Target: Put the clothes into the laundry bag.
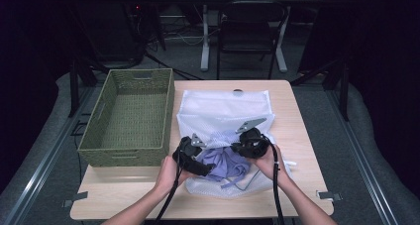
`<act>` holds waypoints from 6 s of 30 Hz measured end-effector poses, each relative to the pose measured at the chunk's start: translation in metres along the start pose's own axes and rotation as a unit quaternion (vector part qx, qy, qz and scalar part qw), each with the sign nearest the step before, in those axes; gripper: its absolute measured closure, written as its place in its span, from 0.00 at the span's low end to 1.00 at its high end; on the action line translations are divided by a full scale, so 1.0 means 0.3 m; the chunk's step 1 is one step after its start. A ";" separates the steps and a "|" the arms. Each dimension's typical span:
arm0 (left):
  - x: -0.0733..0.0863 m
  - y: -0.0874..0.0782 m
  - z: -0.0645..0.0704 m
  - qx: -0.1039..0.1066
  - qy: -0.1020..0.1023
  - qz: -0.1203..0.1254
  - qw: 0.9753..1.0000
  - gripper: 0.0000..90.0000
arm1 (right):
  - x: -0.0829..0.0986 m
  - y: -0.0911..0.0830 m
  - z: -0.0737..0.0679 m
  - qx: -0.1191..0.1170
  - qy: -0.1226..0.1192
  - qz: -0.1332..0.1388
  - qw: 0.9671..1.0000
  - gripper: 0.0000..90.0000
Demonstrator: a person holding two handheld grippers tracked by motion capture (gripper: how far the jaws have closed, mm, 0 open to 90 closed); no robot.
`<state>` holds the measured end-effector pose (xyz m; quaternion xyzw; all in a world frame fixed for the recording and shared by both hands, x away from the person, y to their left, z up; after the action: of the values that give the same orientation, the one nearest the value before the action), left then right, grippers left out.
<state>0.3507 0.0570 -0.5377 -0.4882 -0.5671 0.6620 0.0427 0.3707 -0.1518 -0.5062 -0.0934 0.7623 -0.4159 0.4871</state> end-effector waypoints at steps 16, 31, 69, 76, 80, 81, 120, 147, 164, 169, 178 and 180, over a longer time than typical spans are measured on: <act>0.056 0.109 -0.001 0.024 -0.008 -0.045 0.999 0.66 | 0.003 0.027 -0.001 -0.002 0.000 -0.011 1.000 0.97; 0.036 0.073 0.024 -0.008 0.021 -0.027 0.999 0.74 | -0.005 0.016 -0.008 -0.001 -0.005 -0.006 1.000 0.97; -0.082 0.066 0.055 0.017 0.008 0.031 0.999 0.43 | -0.001 -0.006 -0.003 -0.009 0.011 0.004 1.000 0.97; -0.078 0.011 0.093 0.030 0.028 0.040 0.998 0.30 | -0.001 -0.007 -0.003 -0.007 0.011 0.004 1.000 0.97; -0.066 0.042 0.128 0.038 0.037 0.023 0.998 0.26 | 0.001 -0.007 0.003 -0.009 0.014 0.003 1.000 0.97; -0.062 0.053 0.135 0.041 0.043 0.019 0.998 0.25 | 0.002 -0.006 0.004 -0.009 0.015 0.002 1.000 0.97; -0.089 0.182 0.141 -0.012 0.054 0.038 0.998 0.96 | 0.000 -0.007 0.003 -0.022 0.020 0.004 1.000 0.98; -0.094 0.196 0.199 0.047 0.049 0.020 0.997 0.53 | 0.013 -0.008 0.031 -0.026 0.041 0.008 0.999 0.98; -0.104 0.230 0.156 -0.011 0.061 0.056 0.997 0.97 | 0.011 -0.013 0.029 -0.035 0.047 0.013 0.998 0.98; -0.112 0.233 0.097 -0.033 0.028 0.060 0.997 0.97 | 0.002 -0.028 0.022 -0.040 0.047 0.022 0.998 0.98; -0.109 0.196 0.135 0.012 0.040 0.050 0.998 0.69 | 0.017 -0.022 0.045 -0.036 0.057 0.016 0.998 0.98; -0.111 0.184 0.141 0.018 0.044 0.050 0.998 0.61 | 0.017 -0.027 0.045 -0.036 0.055 0.018 0.998 0.98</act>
<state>0.3659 -0.0128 -0.5666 -0.5438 -0.5273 0.6514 0.0437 0.3771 -0.1672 -0.5062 -0.0740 0.8041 -0.3834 0.4482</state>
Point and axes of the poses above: each handheld gripper's, and its own axes: y roughly forward along the jaws, x roughly out of its underside, z roughly to its right, the point moved 2 cm from there along y, roughly forward along the jaws, and after that the axes turned 11 degrees about -x, right-handed, at the moved point
